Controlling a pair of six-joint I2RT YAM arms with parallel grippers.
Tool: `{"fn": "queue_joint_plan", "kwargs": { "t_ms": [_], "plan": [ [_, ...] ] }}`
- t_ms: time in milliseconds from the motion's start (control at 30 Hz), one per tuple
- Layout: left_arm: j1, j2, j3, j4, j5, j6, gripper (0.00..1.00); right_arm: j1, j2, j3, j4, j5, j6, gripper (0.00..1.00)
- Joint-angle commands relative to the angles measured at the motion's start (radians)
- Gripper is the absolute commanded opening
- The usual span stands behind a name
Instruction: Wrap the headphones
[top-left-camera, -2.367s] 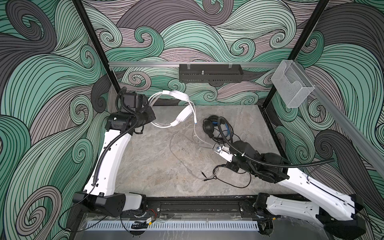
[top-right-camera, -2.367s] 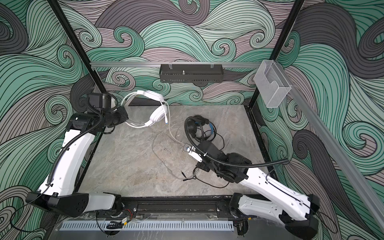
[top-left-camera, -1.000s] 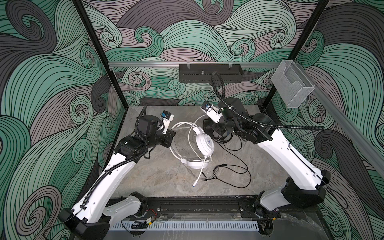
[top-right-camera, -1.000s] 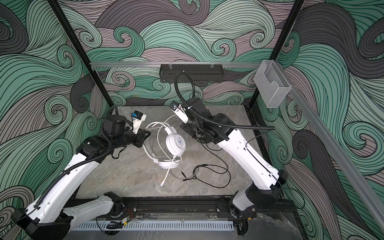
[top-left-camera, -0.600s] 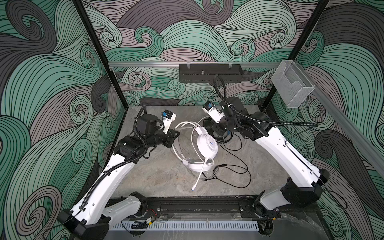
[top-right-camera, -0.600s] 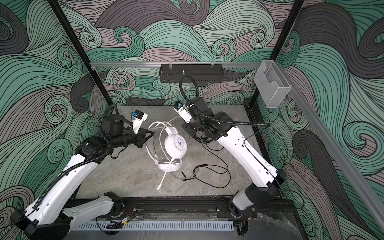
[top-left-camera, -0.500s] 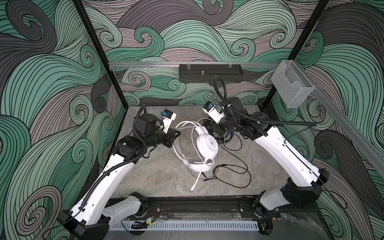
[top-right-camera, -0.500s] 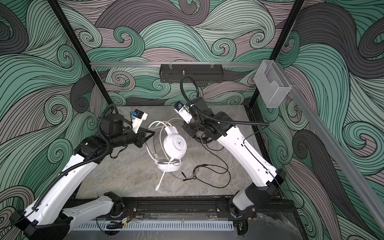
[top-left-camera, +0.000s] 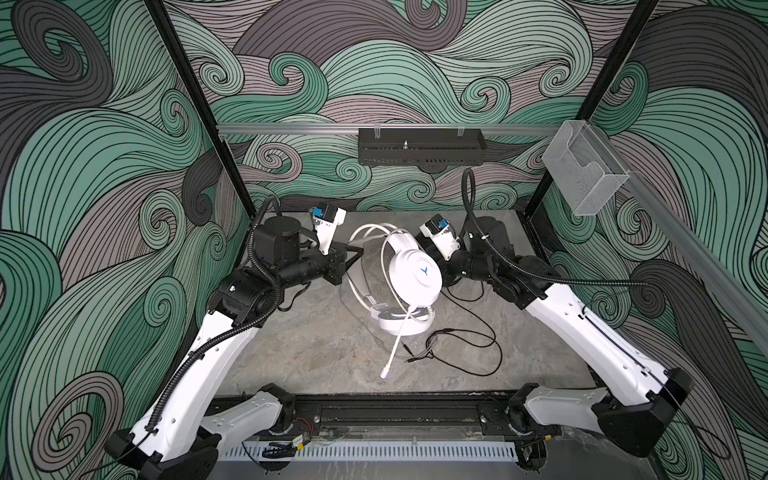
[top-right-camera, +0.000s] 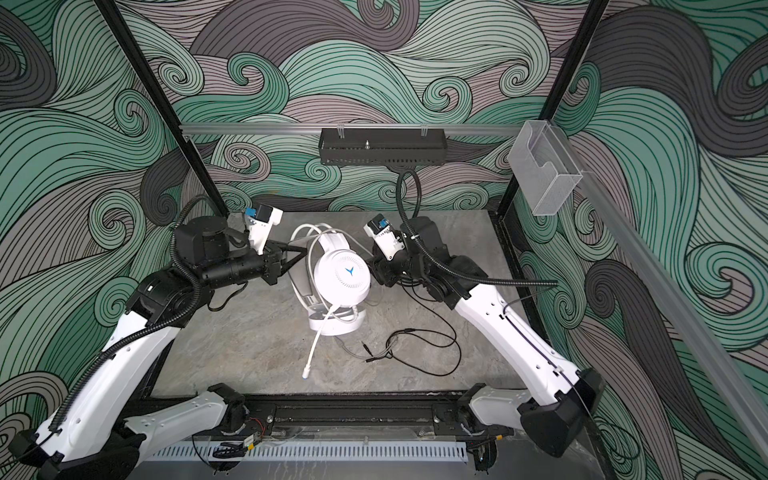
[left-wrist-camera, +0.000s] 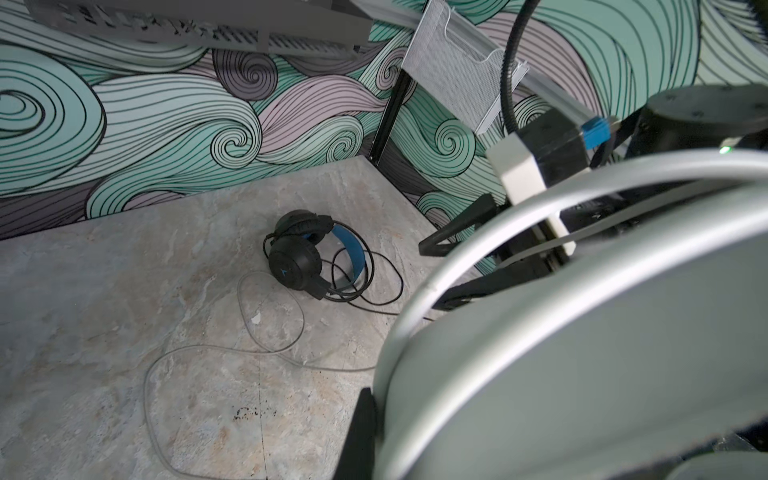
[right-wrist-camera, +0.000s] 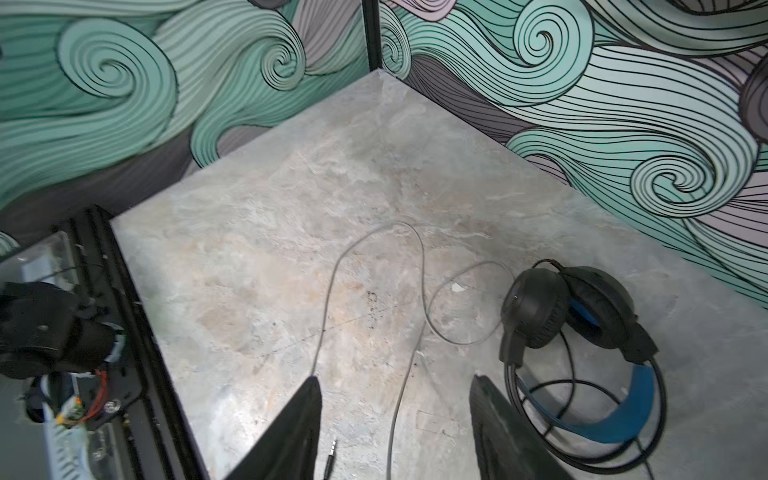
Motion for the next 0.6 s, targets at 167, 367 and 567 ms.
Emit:
{"fn": "queue_joint_plan", "kwargs": {
  "t_ms": [167,367,567],
  "plan": [
    [-0.009,-0.006,0.125,0.124,-0.049,-0.196,0.0,-0.057,0.003,-0.121,0.413,-0.221,0.231,0.54],
    [-0.009,0.016,0.195,0.13,-0.112,-0.283,0.0,-0.084,0.048,-0.169,0.593,-0.291,0.364,0.55],
    [-0.01,0.038,0.253,0.087,-0.145,-0.285,0.0,-0.088,0.116,-0.174,0.731,-0.387,0.452,0.63]
  ]
}}
